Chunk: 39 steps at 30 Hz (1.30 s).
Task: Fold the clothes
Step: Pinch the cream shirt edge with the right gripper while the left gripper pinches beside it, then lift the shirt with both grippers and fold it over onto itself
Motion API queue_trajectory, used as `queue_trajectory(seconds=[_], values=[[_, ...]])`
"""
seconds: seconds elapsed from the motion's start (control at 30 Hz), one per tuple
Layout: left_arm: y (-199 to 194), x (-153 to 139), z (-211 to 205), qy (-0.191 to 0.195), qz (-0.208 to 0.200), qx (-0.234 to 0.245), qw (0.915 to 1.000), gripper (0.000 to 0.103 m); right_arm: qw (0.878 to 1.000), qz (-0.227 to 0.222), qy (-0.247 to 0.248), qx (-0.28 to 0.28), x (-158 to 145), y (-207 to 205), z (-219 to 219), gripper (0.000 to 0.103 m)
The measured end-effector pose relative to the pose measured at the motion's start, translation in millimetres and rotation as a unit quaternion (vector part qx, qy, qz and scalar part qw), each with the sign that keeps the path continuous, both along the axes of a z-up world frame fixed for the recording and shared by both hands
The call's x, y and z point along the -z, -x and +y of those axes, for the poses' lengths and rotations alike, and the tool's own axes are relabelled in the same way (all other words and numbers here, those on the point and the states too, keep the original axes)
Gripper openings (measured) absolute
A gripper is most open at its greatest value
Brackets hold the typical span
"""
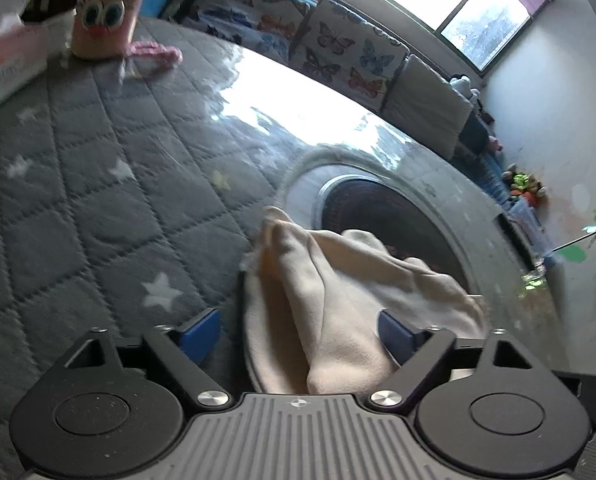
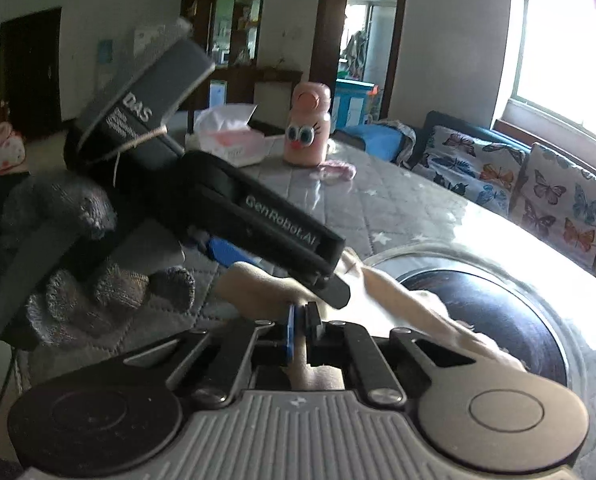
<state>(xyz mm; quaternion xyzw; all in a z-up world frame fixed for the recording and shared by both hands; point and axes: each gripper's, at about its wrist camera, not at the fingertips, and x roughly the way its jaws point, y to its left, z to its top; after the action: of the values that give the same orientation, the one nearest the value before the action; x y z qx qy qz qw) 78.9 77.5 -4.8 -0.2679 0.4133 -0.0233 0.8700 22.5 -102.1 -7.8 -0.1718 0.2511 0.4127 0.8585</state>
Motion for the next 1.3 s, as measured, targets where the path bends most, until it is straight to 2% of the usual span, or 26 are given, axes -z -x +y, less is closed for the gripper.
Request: queue_trajectory(seconds=[0.03,0.2,0.23,0.3,0.43,0.57,0.63,0.83,0.97,1.03,1.23,1.3], values=[[-0.9,0.5,-0.3,0.006,0.001,-0.001,1.0,0.076,1.0,0.002,-0.002,0.0,-0.7,-0.6,-2.1,0.004],[-3.3,3.0,2.0,0.034,0.008,-0.017,0.9992,0.057,1.0,0.007,-0.012,-0.001,-2.6,2.4,-9.2,0.004],[-3.5,3.8,3.0,0.039,0.009,-0.021,0.999,0.045,1.0,0.008,-0.013,-0.002,-1.9,3.2,-10.7,0.004],[-4.1,7.0,6.2,0.052,0.016,-0.028,0.9981,0.035,1.0,0.013,-0.015,-0.002,-0.1,0.0,-11.9,0.004],[-3.1,8.2,9.6,0.055,0.017,-0.035,0.9977,0.028,0.999,0.02,-0.028,0.011,-2.7,-2.9,-23.0,0.01],[-1.5,8.3,8.9,0.049,0.014,-0.033,0.9982,0.024,0.998,0.025,-0.038,0.052,-4.8,-11.4,-47.2,0.021],[-0.8,7.9,7.3,0.042,0.012,-0.03,0.9986,0.024,0.995,0.035,-0.041,0.086,-1.4,-20.9,-62.6,0.032],[0.4,6.4,3.7,0.028,0.006,-0.025,0.9993,0.023,0.976,0.057,-0.042,0.204,14.6,-58.7,-116.3,0.042],[-1.0,6.3,0.6,0.019,0.004,-0.022,0.9996,0.023,0.962,0.075,-0.044,0.259,28.1,-80.2,-143.5,0.044],[-1.2,6.1,-0.7,0.014,0.003,-0.019,0.9997,0.023,0.956,0.085,-0.052,0.277,34.1,-88.1,-152.8,0.048],[-2.7,5.5,-5.6,-0.003,-0.001,-0.012,0.9999,0.024,0.943,0.121,-0.088,0.297,48.9,-98.4,-172.2,0.048],[-3.0,5.4,-6.8,-0.008,-0.003,-0.01,0.9999,0.024,0.943,0.124,-0.094,0.294,51.0,-99.0,-172.8,0.043]])
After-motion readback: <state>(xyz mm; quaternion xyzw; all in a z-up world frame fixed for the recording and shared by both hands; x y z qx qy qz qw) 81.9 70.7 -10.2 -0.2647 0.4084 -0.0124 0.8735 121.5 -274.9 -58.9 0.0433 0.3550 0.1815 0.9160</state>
